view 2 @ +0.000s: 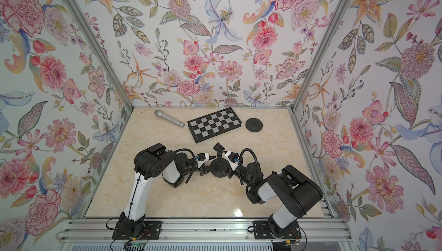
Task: Assemble a microphone stand
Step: Screw the microphone stand pole into the microphone stand base.
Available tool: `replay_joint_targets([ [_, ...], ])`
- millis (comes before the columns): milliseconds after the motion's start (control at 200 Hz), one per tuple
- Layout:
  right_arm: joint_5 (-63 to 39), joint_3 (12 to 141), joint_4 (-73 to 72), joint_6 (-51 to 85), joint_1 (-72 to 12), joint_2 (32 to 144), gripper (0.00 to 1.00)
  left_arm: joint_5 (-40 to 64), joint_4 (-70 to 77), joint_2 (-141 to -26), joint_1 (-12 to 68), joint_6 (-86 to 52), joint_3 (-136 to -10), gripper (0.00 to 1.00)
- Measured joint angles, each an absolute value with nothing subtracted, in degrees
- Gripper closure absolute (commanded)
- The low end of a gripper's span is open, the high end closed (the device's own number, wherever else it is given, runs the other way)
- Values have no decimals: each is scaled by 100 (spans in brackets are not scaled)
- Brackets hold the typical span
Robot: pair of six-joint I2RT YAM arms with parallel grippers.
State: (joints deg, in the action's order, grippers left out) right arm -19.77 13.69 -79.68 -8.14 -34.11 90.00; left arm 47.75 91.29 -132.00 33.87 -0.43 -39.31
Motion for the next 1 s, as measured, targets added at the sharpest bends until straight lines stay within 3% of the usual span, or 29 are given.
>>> replay_joint_targets([
  [80,-2626,1581,-7592,-910,-3199,8917,38,4772,9129,-13200,3387,-45,-3924,48],
  [270,-3607,1876,-7109,-958,-2786,8932,62,4772,9131,-13200,3387,-47,-3929,48],
  [360,-3734,1931,-7035,-954,-2700,8936,77,4781,9133,-13211,3382,-69,-3951,48],
  [425,-3806,1966,-6982,-873,-2687,8947,81,4805,9133,-13222,3374,-95,-3968,48],
  [525,-3785,1973,-7022,-768,-2694,8971,96,4825,9142,-13240,3365,-152,-3968,48],
  [611,-3621,1973,-7074,-703,-2757,8997,100,4842,9139,-13242,3363,-154,-3975,48],
  [816,-2097,1684,-7664,-558,-3417,9070,100,4877,9139,-13249,3343,-193,-3979,48],
  [1001,1194,1498,-8739,-322,-4923,9598,100,4880,9139,-13249,3328,-211,-3979,48],
])
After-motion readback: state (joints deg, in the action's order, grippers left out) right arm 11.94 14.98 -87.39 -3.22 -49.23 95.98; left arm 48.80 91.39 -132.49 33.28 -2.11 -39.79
